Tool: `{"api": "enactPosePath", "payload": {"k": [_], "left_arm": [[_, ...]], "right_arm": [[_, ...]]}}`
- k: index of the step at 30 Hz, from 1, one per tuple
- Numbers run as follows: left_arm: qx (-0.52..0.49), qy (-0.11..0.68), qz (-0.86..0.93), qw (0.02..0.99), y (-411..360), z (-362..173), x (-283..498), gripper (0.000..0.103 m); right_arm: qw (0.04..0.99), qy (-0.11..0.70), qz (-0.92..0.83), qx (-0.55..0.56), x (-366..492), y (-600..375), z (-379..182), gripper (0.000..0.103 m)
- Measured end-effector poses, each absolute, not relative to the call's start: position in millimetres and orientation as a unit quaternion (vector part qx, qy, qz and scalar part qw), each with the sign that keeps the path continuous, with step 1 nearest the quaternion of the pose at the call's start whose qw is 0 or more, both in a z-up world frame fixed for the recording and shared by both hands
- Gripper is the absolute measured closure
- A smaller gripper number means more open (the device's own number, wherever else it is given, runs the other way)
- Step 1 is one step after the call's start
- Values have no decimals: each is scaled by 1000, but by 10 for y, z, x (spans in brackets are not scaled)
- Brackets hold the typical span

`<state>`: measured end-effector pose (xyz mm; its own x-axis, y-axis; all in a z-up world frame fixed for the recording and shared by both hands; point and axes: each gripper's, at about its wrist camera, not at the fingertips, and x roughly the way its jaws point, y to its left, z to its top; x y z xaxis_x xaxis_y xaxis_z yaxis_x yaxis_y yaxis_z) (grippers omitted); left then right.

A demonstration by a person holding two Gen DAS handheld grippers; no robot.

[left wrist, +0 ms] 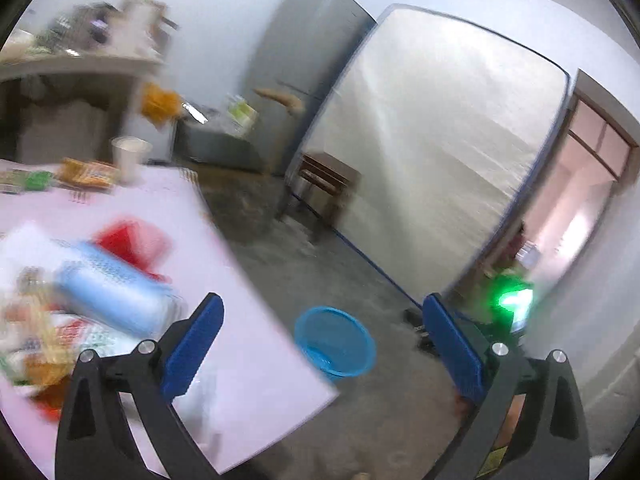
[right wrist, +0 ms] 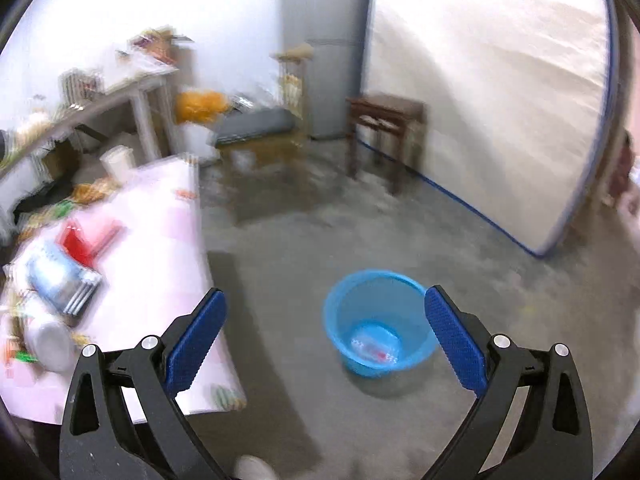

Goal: Collect trash
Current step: 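Grasp the white glove with the left gripper while the right grasps a snack wrapper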

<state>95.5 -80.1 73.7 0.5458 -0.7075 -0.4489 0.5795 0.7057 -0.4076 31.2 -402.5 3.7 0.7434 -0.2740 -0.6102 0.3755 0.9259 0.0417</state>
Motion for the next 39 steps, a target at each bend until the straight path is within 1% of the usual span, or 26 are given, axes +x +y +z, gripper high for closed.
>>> {"api": "enactPosePath", "payload": {"k": [1, 4, 7, 9, 11, 12, 13, 14, 16, 17, 20, 22, 26, 29, 34, 36, 39], "left_arm": [[-105, 291, -353, 883, -616, 726, 914, 6], [-116, 264, -282, 915, -2, 648, 843, 6], [-130, 255, -209, 935, 481, 477, 829, 6], [-140, 268, -162, 939, 682, 333, 869, 6], [-153, 283, -136, 937, 852, 195, 968, 6], [-163, 290, -125, 935, 937, 108, 1039, 8], [-170, 300, -114, 932, 992, 34, 1116, 13], [-176, 309, -106, 928, 1059, -24, 1157, 14], [-189, 323, -93, 923, 1172, -173, 1282, 22], [-192, 331, -89, 920, 1261, -221, 1299, 24], [-203, 362, -70, 907, 1371, -459, 1533, 34], [-210, 372, -66, 902, 1407, -552, 1622, 41], [-218, 379, -67, 897, 1448, -626, 1687, 48], [-223, 381, -70, 894, 1482, -672, 1681, 56], [-241, 385, -81, 887, 1557, -759, 1698, 75], [-244, 388, -83, 885, 1579, -784, 1708, 79], [-250, 393, -86, 881, 1615, -827, 1734, 80]], "right_arm": [[943, 289, -138, 91, 295, -3907, 117, 8], [957, 257, -62, 116, 305, -3644, 268, 8], [959, 253, 19, 125, 421, -3360, 371, 8], [953, 263, 82, 124, 575, -3111, 401, 8], [945, 277, 126, 122, 715, -2896, 369, 16], [939, 286, 148, 121, 786, -2786, 364, 18], [932, 296, 169, 121, 852, -2642, 331, 23], [922, 310, 194, 123, 945, -2492, 303, 26], [906, 334, 226, 127, 1091, -2277, 272, 30], [893, 356, 244, 129, 1215, -2127, 241, 34], [871, 399, 260, 119, 1479, -1794, 133, 43], [862, 418, 265, 110, 1603, -1611, 75, 47], [849, 443, 275, 86, 1773, -1300, 8, 50], [845, 456, 270, 72, 1878, -1155, -31, 53], [838, 473, 265, 59, 1971, -1011, -103, 55], [836, 479, 262, 54, 2005, -966, -136, 59], [835, 483, 257, 52, 2047, -939, -174, 62]]}}
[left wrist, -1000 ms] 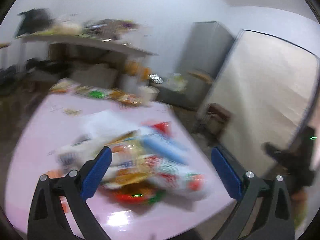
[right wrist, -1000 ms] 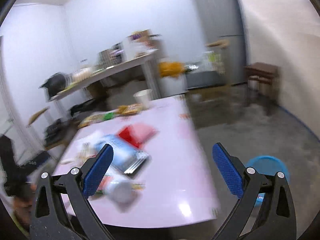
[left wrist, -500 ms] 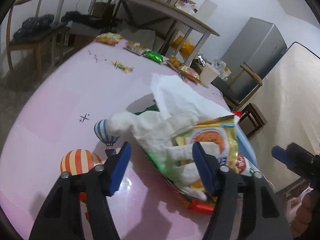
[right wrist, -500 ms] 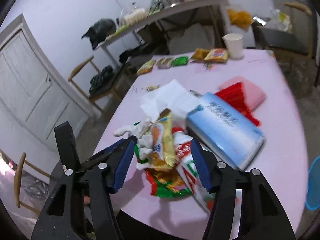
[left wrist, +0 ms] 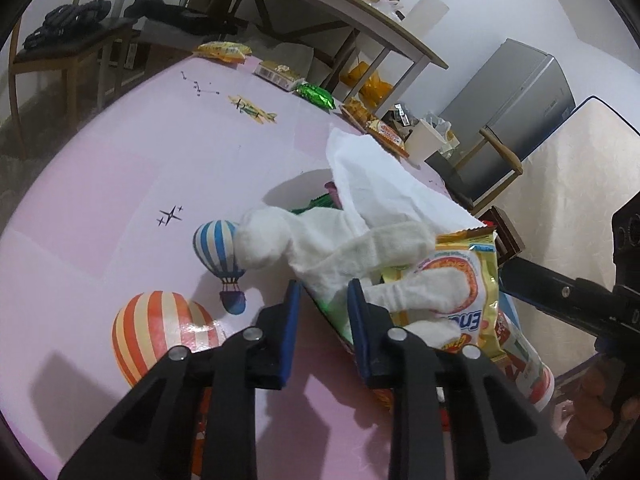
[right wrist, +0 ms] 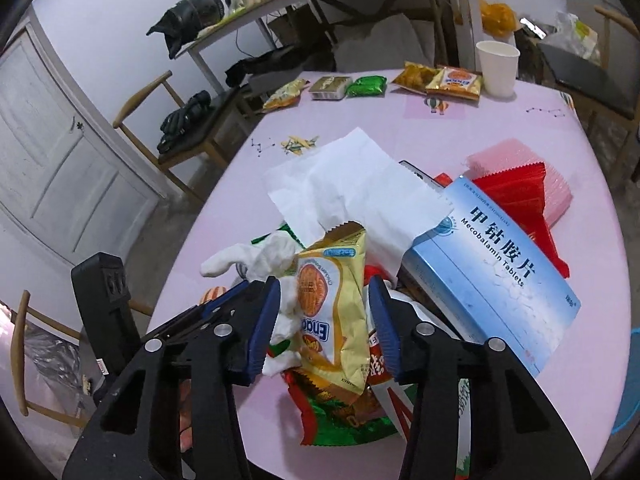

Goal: Collect trash

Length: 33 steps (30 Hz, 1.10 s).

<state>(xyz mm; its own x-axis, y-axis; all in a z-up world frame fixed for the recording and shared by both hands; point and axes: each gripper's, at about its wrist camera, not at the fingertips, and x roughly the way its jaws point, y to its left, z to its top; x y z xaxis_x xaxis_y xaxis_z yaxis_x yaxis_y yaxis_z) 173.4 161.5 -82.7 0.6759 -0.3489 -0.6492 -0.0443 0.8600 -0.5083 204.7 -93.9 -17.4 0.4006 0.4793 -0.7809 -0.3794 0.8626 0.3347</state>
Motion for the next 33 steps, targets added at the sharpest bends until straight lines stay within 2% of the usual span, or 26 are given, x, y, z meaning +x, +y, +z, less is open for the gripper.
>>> {"api": "enactPosePath", "payload": {"k": [3, 5, 10, 14, 18, 33], "left_arm": [[-272, 395, -100, 872, 1660, -860, 1738, 78], [-292, 396, -111, 863, 1693, -885, 1759, 74], [-326, 394, -117, 852, 1752, -926, 1797, 75], [-320, 386, -122, 857, 1739, -897, 1786, 90], [-330, 380, -130, 855, 1779, -889, 1758, 99], [-310, 294, -172, 887, 1816, -273, 1396, 100]], "right_arm": [[831, 491, 255, 53, 2081, -932, -211, 67], [829, 495, 255, 54, 2102, -915, -229, 72], [827, 498, 256, 54, 2113, -883, -252, 90], [828, 493, 261, 54, 2082, -868, -239, 97], [830, 486, 265, 61, 2052, -883, -202, 98], [849, 434, 283, 100, 1836, -1163, 197, 100]]}}
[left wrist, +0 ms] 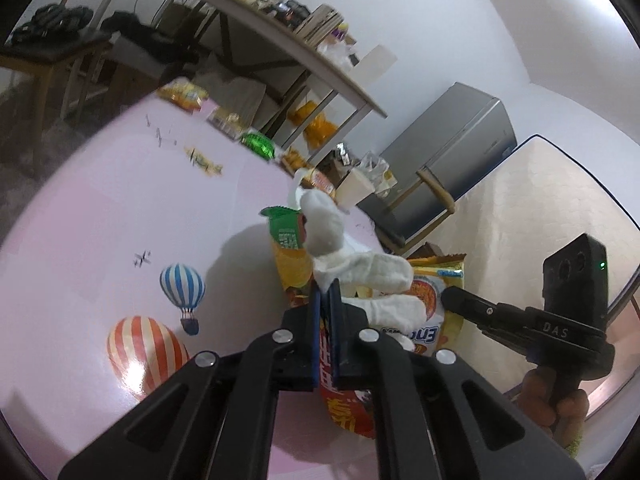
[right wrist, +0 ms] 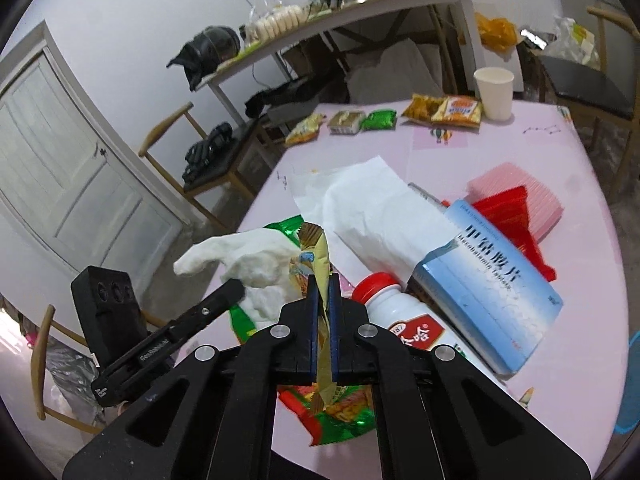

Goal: Collect trash

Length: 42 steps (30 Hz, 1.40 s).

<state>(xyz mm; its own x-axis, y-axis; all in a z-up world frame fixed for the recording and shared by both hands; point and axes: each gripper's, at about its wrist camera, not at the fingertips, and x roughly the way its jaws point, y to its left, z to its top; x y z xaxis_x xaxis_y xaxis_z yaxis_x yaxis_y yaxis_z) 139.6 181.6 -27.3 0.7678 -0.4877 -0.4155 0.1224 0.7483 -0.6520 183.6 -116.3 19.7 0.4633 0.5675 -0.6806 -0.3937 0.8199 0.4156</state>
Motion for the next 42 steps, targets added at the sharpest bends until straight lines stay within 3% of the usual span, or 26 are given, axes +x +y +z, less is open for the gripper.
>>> {"api": "enactPosePath", "payload": {"k": [7, 14, 18, 22, 28, 34, 42], "left_arm": [[-296, 262, -170, 903, 1859, -46, 1236, 100], [-245, 288, -127, 917, 1801, -134, 1199, 97], [-223, 320, -98, 916, 1853, -308, 1175, 75], [-213, 344, -80, 911, 1985, -472, 1123, 60], [-226, 355, -44, 906, 2292, -614, 1072, 56], [-242, 309, -47, 918, 2466, -449, 1028, 56], [-116, 388, -124, 906, 1953, -502, 1565, 42]], "right_arm": [[861, 415, 273, 111, 1749, -1308, 289, 101], [863, 409, 271, 118, 1674, -1393, 317, 101], [862, 411, 271, 118, 1667, -1391, 296, 101], [861, 412, 272, 120, 1672, -1383, 279, 101], [861, 413, 272, 121, 1679, -1367, 273, 101], [860, 414, 272, 121, 1687, -1353, 263, 101], [858, 418, 272, 121, 1699, -1308, 219, 101]]}}
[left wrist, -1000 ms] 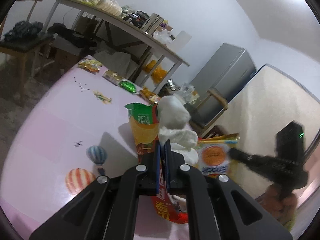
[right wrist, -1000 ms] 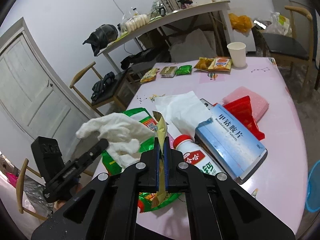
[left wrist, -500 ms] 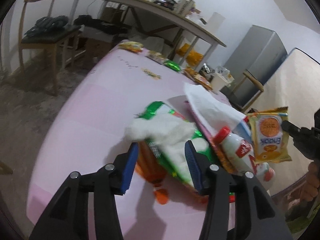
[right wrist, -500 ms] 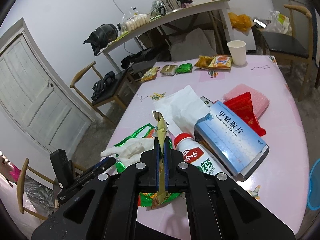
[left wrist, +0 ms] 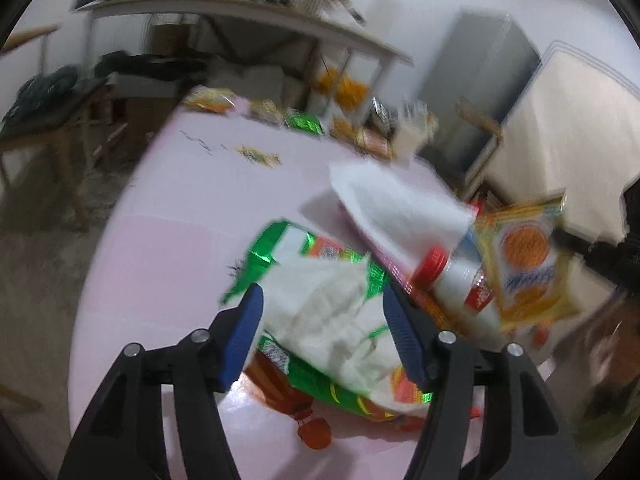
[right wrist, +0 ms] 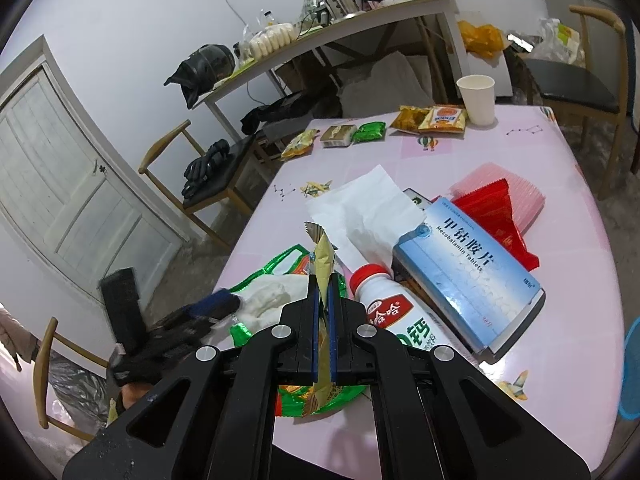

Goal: Collect trash

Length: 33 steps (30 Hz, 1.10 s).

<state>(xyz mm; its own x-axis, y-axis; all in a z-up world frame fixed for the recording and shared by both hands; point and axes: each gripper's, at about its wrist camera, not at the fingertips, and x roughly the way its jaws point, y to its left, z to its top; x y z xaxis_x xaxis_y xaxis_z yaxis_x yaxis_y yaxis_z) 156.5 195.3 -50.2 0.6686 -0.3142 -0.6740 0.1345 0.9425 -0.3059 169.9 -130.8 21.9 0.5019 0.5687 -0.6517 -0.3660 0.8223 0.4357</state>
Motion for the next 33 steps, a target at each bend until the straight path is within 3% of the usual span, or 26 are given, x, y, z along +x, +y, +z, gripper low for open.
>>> {"api": "enactPosePath", "payload": {"k": [6, 8, 12, 15, 25, 33], "left_arm": [[-21, 445, -86, 891, 1704, -793, 1749, 45], [-9, 442, -75, 894, 1696, -800, 1750, 55], [0, 441, -60, 895, 1743, -794, 1775, 86], [1, 439, -61, 896, 1781, -772, 1759, 96], [-29, 341, -66, 937, 1814, -11, 1424, 99], [-45, 273, -159, 948, 1301, 802, 1174, 99]], "right_arm": [[856, 423, 271, 122, 1720, -1285, 184, 101], [855, 423, 272, 122, 1718, -1277, 177, 101], [856, 421, 272, 124, 1720, -1270, 175, 101], [857, 418, 271, 130, 1717, -1296, 175, 101], [867, 375, 286, 161, 1547, -1564, 410, 101], [892, 308, 262, 200, 1220, -2206, 715, 101]]}}
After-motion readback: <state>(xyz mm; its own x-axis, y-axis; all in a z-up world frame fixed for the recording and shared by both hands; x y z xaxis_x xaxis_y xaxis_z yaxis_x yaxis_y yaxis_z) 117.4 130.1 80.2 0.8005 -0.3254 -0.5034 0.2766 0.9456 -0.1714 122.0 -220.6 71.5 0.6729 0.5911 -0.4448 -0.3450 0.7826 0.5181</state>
